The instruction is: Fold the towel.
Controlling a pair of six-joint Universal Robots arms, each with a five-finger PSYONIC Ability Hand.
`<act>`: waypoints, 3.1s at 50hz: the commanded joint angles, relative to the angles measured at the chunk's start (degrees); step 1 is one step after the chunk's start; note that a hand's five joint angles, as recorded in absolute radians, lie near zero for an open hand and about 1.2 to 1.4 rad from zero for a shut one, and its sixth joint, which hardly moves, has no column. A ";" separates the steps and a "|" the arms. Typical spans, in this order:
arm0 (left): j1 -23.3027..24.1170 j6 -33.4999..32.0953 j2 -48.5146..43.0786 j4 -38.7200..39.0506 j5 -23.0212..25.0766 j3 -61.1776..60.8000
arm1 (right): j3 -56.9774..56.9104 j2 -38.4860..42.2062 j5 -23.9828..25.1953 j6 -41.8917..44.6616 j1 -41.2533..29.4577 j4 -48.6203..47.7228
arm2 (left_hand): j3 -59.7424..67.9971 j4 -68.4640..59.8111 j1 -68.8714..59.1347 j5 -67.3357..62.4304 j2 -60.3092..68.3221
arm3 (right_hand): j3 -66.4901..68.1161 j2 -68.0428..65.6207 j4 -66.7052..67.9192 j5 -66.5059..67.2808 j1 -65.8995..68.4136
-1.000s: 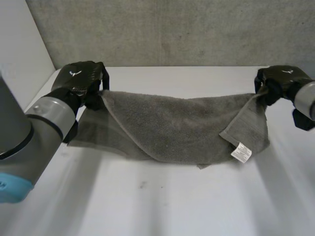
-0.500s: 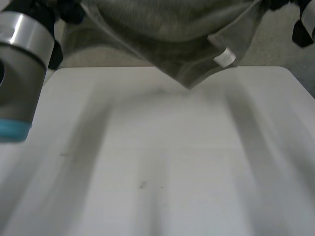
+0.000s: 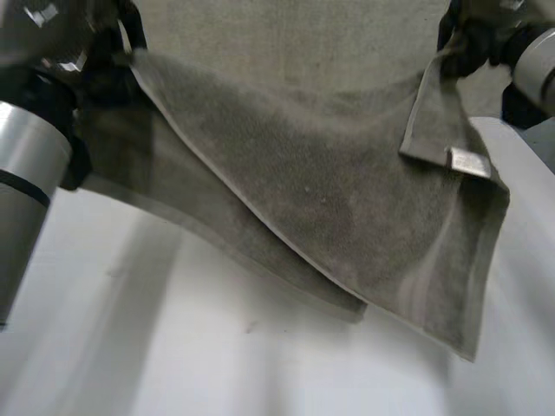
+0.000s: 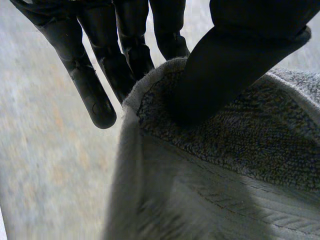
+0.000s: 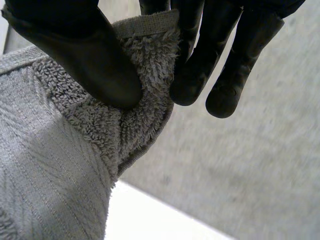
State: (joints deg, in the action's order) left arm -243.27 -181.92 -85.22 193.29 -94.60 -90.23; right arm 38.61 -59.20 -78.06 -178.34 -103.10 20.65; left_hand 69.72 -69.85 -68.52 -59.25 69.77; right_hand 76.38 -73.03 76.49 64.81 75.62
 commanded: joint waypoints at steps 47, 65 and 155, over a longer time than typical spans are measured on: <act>-5.81 -0.01 -22.98 4.91 -0.24 -5.05 | 64.82 -15.68 -1.57 15.57 -4.91 -18.43 | 10.28 -10.15 -11.48 -10.75 10.23 | -59.40 56.05 -59.51 -57.83 -58.64; -5.81 0.08 -22.09 6.23 -0.24 -6.72 | 75.29 -14.19 -2.27 16.71 -7.55 -34.89 | 10.28 -10.15 -11.48 -10.75 10.23 | -55.86 52.52 -55.97 -54.29 -55.11; -5.55 -0.45 -17.96 5.70 0.03 -7.25 | 66.41 -30.62 -3.24 22.16 -2.37 -35.33 | 10.28 -10.15 -11.48 -10.75 10.23 | 3.62 -6.97 3.51 5.19 4.38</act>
State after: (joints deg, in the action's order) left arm -248.97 -182.08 -106.07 199.71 -94.70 -97.67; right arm 107.72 -81.01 -81.65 -156.03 -108.18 -19.42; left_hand 69.72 -69.87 -68.52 -59.25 69.78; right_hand 75.55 -75.50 76.67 66.39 76.31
